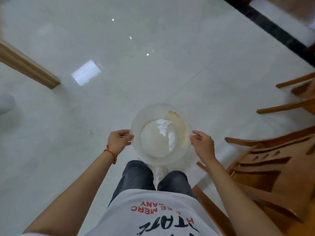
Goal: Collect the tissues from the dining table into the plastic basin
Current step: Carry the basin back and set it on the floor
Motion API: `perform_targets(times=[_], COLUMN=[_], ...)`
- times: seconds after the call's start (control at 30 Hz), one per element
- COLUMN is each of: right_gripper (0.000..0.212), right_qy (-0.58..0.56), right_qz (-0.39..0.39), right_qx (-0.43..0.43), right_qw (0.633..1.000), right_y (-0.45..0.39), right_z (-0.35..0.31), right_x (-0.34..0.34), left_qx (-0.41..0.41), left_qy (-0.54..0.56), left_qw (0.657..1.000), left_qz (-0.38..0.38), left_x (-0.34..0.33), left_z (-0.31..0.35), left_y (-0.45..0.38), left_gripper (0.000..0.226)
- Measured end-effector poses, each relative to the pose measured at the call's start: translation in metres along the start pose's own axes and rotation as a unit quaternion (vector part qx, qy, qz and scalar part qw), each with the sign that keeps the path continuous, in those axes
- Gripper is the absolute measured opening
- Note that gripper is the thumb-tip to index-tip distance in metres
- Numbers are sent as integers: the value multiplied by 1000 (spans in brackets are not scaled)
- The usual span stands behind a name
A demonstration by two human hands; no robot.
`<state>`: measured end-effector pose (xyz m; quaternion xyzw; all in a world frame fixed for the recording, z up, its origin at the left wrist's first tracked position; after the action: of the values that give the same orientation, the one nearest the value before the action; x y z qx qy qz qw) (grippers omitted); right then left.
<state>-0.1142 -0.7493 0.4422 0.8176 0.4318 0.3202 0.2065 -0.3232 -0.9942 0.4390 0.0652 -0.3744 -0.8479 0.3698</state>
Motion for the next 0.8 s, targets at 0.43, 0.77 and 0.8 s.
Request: perform_targets(times=[0.43,0.77,0.8], right_gripper=[30,31,30], right_qy=[-113,-199,-205], right_qz=[144,235,243], right_qx=[-57,-101,-105], right_qw=[982,946,942], right_y=[-94,-124,-127], right_z=[-47,-42,-38], right_x=[65,130,141], left_qx=[-47,-58,-58], left_qy=[-120,-206,-210], left_qw=[982,950,947], left_qz=[-139,-228,-235], left_x=[-40,-131,-145], left_z=[179,275,282], left_y=[-165,-238,-243], left_gripper=[28,27,26])
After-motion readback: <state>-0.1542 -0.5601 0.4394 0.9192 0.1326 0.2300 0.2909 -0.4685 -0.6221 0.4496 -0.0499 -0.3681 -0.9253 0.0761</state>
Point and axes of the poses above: each hand's wrist, its own y-axis away from the middle knuckle, its own x-axis out of the back of the hand, z = x × y, the point moved 6 cm from there along -y, towards the middle knuckle, and after that the axes turned 14 degrees about -z, right-handed, at the moved point
